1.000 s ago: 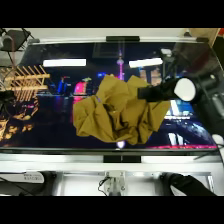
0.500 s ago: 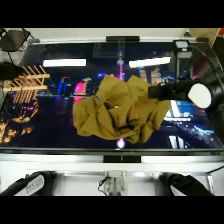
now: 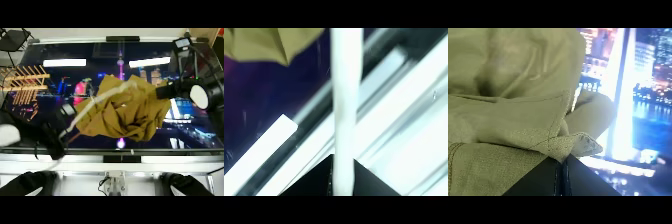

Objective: Fold the shirts.

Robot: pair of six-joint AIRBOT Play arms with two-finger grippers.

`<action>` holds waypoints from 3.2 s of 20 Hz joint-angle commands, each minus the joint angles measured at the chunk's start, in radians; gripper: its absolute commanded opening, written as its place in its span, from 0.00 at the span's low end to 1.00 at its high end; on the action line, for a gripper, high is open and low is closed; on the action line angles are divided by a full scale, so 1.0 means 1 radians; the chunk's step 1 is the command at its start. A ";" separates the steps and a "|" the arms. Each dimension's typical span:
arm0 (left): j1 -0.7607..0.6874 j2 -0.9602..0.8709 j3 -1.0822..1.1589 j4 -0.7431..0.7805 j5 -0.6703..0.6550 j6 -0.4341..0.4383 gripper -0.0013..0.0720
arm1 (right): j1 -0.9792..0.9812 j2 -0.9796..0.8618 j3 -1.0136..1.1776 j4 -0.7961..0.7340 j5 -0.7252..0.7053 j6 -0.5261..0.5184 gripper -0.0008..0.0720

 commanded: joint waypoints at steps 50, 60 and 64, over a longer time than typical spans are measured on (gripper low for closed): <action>-0.154 -0.216 -0.090 -0.091 0.517 -0.322 0.08 | 0.000 0.027 0.226 0.362 0.012 -0.163 0.09; -0.138 -0.403 -0.001 -0.231 0.740 -0.226 0.08 | 0.000 0.027 0.226 0.741 0.038 -0.205 0.09; -0.080 -0.402 0.073 -0.230 0.726 -0.195 0.08 | -0.001 0.027 0.226 0.673 0.113 -0.162 0.48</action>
